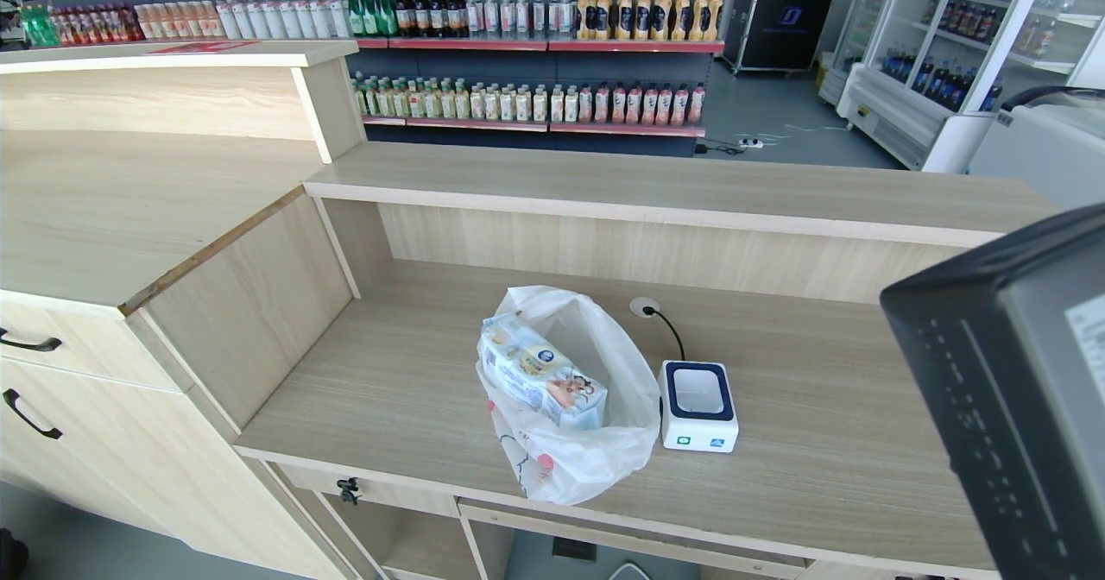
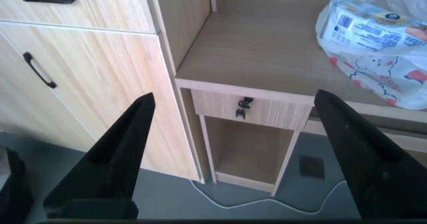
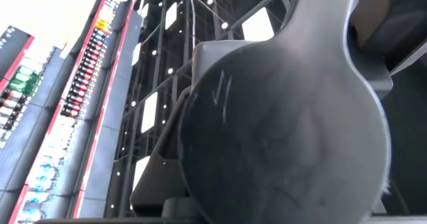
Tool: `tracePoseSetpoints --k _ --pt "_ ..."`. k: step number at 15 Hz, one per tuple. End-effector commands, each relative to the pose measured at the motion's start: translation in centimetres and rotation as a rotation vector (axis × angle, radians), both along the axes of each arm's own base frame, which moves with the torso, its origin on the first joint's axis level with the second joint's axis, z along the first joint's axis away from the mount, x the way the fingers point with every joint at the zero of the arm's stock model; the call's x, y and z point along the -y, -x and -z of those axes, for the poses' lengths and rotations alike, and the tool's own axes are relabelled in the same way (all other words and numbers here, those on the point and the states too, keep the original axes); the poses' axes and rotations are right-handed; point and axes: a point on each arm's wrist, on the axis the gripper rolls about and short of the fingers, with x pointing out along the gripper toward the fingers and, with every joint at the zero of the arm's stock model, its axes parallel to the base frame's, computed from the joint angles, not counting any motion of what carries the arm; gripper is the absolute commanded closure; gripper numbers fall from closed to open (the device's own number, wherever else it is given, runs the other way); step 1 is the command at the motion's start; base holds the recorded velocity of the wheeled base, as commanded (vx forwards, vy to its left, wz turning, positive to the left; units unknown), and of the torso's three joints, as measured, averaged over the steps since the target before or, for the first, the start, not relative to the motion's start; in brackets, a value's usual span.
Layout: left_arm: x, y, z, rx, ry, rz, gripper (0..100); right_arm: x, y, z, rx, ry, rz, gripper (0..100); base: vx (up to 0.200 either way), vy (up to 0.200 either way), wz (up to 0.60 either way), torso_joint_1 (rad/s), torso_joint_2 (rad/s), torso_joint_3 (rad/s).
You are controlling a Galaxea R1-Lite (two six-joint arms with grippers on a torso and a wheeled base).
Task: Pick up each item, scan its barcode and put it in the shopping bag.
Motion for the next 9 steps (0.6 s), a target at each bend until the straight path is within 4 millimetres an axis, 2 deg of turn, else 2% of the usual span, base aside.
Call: tracePoseSetpoints --k 1,7,9 --pt "0.0 0.0 0.0 0.000 0.000 -0.002 0 -0.1 0.0 0.1 -0.002 0.005 0.000 100 0.000 0.000 0.00 0.000 0.00 0.000" --pt "0.0 0.0 0.0 0.000 0.000 0.000 0 0.2 0.0 -0.1 -0.010 -0.009 0.002 100 0.000 0.000 0.00 0.000 0.00 0.000" --pt "0.0 0.0 0.0 0.000 0.000 -0.002 0 0.9 -0.7 -1.1 -0.219 -0.132 0.124 100 0.000 0.000 0.00 0.000 0.00 0.000"
